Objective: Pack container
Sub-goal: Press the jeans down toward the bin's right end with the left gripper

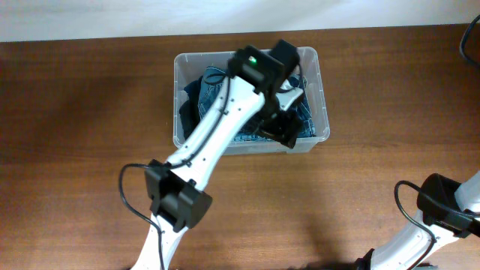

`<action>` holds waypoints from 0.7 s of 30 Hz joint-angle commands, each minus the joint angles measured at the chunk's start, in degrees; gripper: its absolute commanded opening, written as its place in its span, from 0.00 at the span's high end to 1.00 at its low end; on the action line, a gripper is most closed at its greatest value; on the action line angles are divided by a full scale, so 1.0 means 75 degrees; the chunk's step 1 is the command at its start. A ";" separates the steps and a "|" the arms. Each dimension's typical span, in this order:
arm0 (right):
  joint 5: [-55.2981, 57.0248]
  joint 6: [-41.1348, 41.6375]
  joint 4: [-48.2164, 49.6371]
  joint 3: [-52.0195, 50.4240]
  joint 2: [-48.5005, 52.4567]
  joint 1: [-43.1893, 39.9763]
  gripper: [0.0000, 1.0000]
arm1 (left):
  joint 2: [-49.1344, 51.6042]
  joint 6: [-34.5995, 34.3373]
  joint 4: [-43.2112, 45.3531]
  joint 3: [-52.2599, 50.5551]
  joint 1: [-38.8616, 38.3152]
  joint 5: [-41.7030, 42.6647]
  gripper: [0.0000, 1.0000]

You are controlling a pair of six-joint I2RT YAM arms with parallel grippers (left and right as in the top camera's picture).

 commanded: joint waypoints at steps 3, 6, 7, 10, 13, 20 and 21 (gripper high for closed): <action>0.0064 0.0015 -0.0044 -0.0012 0.0006 -0.0015 0.02 | -0.0017 0.0315 -0.0012 0.0015 -0.0632 -0.2404 0.23; 0.0064 0.0015 -0.0044 -0.0012 0.0006 -0.0015 0.02 | -0.0017 0.0318 -0.0009 -0.0026 -0.0787 -0.3197 0.23; 0.0064 0.0015 -0.0044 -0.0012 0.0006 -0.0015 0.02 | -0.0017 0.0318 -0.0009 -0.0067 -0.0816 -0.3369 0.23; 0.0064 0.0015 -0.0044 -0.0012 0.0006 -0.0015 0.02 | -0.0017 0.0315 0.0017 -0.0239 -0.0833 -0.3657 0.22; 0.0064 0.0015 -0.0044 -0.0012 0.0006 -0.0015 0.02 | -0.0017 0.0321 0.0227 -0.0551 -0.0825 -0.3908 0.22; 0.0064 0.0015 -0.0044 -0.0012 0.0006 -0.0015 0.02 | -0.0017 0.1087 0.1169 -0.0979 -0.0883 -0.3896 0.26; 0.0064 0.0015 -0.0044 -0.0012 0.0006 -0.0015 0.02 | -0.0017 0.1087 0.1221 -0.0979 -0.0883 -0.3896 0.27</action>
